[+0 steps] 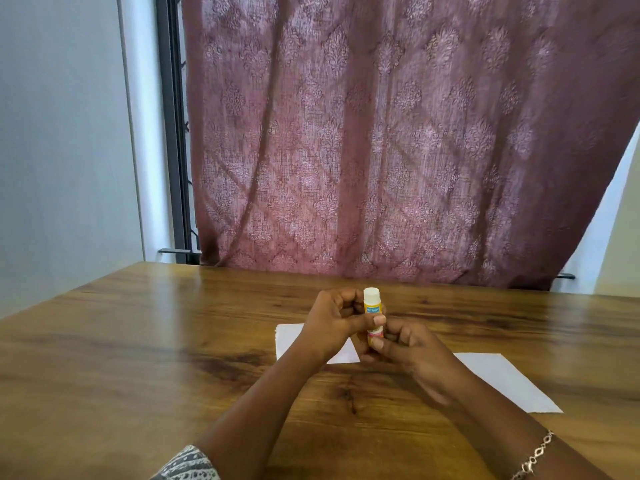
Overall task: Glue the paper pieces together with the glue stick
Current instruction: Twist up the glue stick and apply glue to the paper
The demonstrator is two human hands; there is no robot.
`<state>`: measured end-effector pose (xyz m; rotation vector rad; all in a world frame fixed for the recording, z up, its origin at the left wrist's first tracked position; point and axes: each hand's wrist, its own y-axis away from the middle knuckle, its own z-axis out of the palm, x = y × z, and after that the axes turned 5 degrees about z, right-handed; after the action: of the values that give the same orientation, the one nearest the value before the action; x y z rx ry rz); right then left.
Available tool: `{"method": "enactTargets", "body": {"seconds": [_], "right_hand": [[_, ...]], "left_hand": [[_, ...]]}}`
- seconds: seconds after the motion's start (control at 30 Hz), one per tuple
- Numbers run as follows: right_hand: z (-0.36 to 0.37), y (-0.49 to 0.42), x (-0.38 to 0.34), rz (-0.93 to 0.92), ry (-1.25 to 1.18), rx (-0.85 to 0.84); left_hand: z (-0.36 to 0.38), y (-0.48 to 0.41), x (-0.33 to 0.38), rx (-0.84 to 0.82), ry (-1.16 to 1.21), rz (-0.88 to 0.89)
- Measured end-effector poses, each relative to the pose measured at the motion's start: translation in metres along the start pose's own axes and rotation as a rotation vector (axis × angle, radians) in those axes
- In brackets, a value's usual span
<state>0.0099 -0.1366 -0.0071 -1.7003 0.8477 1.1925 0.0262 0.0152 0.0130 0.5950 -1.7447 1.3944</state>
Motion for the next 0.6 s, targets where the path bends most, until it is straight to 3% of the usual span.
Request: {"method": "enactTargets", "body": {"seconds": [0.27,0.5,0.6], "right_hand": [[0.0059,-0.0085,0.0075,-0.013,0.109,0.212],[-0.0009,-0.0019,0.0018,0.009,0.021,0.025],[0.0036,-0.0032,0.0033,0.038,0.077,0.052]], "left_hand": [[0.0005,-0.0004,-0.0024,0.045,-0.026,0.001],[-0.0024,-0.0004,0.0015,0.013,-0.010,0.007],[-0.0016,-0.0002,0.0005,0.026,-0.010,0.010]]}}
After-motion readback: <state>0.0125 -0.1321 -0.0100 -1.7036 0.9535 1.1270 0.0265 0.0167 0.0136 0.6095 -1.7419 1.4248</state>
